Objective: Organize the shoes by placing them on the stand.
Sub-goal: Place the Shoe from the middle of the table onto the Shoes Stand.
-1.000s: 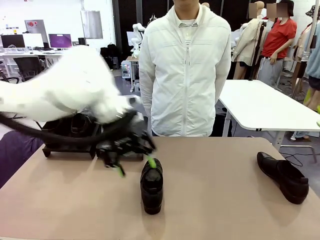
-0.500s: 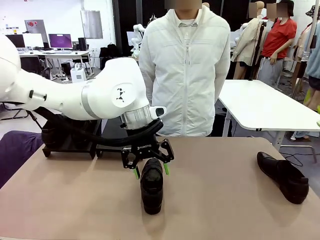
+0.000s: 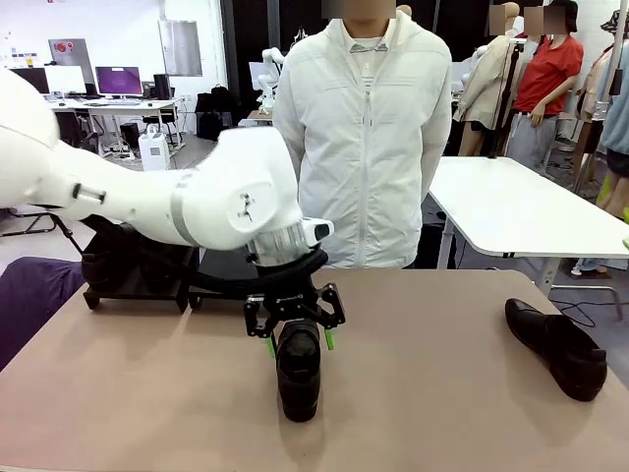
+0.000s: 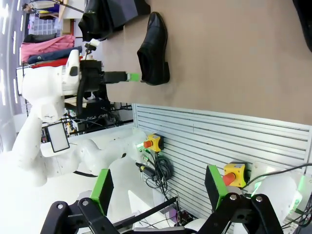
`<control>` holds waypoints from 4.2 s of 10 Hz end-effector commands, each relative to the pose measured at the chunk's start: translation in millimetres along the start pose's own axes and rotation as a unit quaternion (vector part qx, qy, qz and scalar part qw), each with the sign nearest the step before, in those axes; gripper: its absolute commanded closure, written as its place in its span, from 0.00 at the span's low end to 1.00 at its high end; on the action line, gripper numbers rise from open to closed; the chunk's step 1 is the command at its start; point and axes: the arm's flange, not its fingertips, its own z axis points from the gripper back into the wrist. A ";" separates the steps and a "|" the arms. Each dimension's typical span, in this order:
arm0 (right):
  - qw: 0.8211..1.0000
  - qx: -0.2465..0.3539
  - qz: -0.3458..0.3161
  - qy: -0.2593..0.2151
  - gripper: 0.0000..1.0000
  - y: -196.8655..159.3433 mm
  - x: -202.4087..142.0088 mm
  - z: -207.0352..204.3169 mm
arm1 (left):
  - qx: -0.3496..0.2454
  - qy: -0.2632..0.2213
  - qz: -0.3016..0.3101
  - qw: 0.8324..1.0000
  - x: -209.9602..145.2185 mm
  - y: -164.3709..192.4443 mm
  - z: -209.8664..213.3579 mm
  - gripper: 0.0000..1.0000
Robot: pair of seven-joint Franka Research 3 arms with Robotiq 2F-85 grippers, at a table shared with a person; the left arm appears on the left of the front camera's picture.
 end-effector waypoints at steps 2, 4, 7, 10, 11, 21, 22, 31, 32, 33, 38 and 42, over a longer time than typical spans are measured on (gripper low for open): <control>1.000 0.009 0.012 -0.002 0.00 -1.1 0.3 -0.6 | 0.025 -0.085 0.046 0.995 14.7 -16.1 -24.3 0.00; 1.000 0.009 0.012 -0.002 0.00 -1.1 0.3 -0.6 | 0.027 -0.086 0.058 0.994 23.2 -18.1 -39.7 0.00; 1.000 0.009 0.012 -0.002 0.00 -1.1 0.3 -0.6 | 0.039 -0.062 0.069 0.995 27.9 -22.6 -67.5 0.00; 1.000 0.009 0.012 -0.002 0.00 -1.1 0.3 -0.6 | 0.033 -0.070 0.073 0.994 27.8 -22.9 -74.1 0.23; 1.000 0.009 0.012 -0.002 0.00 -1.1 0.3 -0.6 | 0.039 -0.064 0.076 0.994 28.1 -22.9 -74.7 0.83; 1.000 0.009 0.012 -0.002 0.00 -1.1 0.3 -0.6 | 0.056 -0.073 0.063 0.994 22.3 -16.1 -49.7 1.00; 1.000 0.009 0.012 -0.002 0.00 -1.1 0.3 -0.6 | 0.036 -0.071 0.031 0.996 16.5 -14.2 -27.3 1.00; 1.000 0.009 0.012 -0.002 0.00 -1.1 0.3 -0.6 | 0.219 -0.312 0.049 0.923 -73.7 112.1 101.5 1.00; 1.000 0.009 0.012 -0.002 0.00 -1.1 0.3 -0.6 | 0.154 -0.305 0.158 0.926 -71.3 125.2 109.7 1.00; 1.000 0.009 0.012 -0.002 0.00 -1.1 0.3 -0.6 | 0.181 -0.277 -0.014 0.943 -59.5 107.1 100.4 1.00; 1.000 0.009 0.012 -0.002 0.00 -1.1 0.3 -0.6 | 0.185 -0.274 -0.003 0.944 -64.8 105.6 89.9 1.00; 1.000 0.009 0.012 -0.002 0.00 -1.1 0.3 -0.6 | 0.192 -0.250 -0.136 0.939 105.2 120.0 92.9 1.00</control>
